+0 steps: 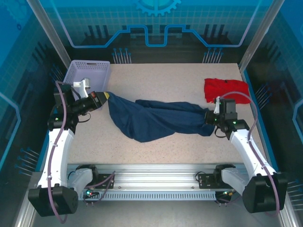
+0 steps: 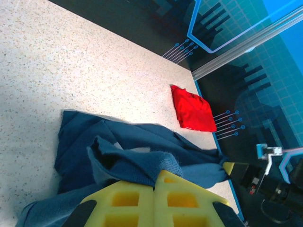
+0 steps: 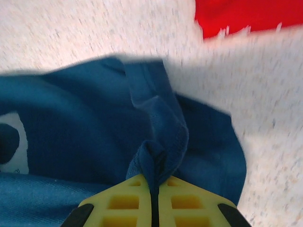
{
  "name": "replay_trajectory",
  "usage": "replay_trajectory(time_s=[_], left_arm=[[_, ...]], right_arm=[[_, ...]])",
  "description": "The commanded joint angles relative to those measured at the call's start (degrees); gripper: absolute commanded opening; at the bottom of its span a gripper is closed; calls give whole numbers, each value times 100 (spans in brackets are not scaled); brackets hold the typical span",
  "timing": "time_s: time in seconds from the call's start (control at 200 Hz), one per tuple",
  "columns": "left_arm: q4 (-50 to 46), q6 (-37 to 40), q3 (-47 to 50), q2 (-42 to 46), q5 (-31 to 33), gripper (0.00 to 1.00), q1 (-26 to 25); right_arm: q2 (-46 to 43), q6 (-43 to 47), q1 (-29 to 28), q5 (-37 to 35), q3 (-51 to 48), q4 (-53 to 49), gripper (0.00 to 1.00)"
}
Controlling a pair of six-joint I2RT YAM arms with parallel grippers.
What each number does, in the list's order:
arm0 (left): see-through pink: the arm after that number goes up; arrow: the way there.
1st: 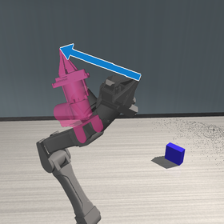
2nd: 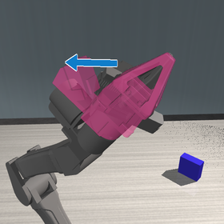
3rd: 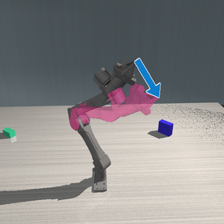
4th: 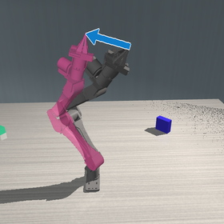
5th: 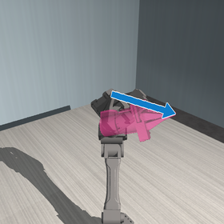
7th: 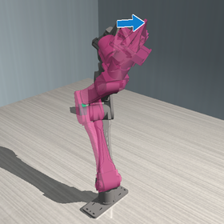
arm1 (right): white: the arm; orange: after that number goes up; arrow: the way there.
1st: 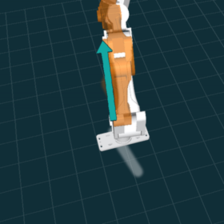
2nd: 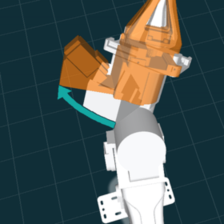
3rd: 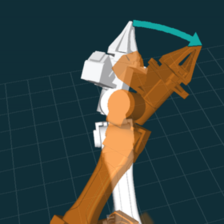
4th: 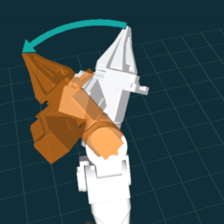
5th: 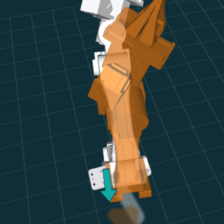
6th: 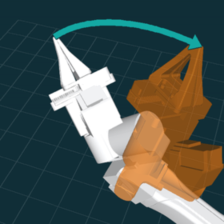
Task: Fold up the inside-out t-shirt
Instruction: Flatten out the T-shirt at the center of the table.
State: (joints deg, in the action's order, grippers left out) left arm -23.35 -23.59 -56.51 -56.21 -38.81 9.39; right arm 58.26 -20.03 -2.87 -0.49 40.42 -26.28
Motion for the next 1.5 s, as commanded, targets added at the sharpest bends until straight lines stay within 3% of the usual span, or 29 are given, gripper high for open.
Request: replay_trajectory(time_s=[0.0,0.23,0.39,0.59,0.715,0.855,1.025,1.295,1.496], left_arm=[[-275,301,72,47,84,0,37],[-521,427,432,102,317,0,37],[-637,535,472,92,477,0,37],[-557,522,528,114,522,0,47],[-547,505,544,92,462,0,46],[-539,518,542,101,457,0,46],[-482,474,537,58,381,0,46],[-451,443,543,69,321,0,46],[-442,442,549,88,321,0,46]], right_arm=[[-110,-357,69,343,-303,202,7],[566,-473,-80,1244,-421,400,12],[1831,-184,-164,1371,411,562,15],[3543,21,-86,1085,2225,480,22],[3734,314,-240,587,2648,-23,43],[3047,611,-738,-407,2006,-405,58],[2665,795,-1420,-1287,1469,-560,59],[3690,1100,-2166,-2861,2012,-947,56],[4039,1236,-2235,-3362,2306,-976,50]])
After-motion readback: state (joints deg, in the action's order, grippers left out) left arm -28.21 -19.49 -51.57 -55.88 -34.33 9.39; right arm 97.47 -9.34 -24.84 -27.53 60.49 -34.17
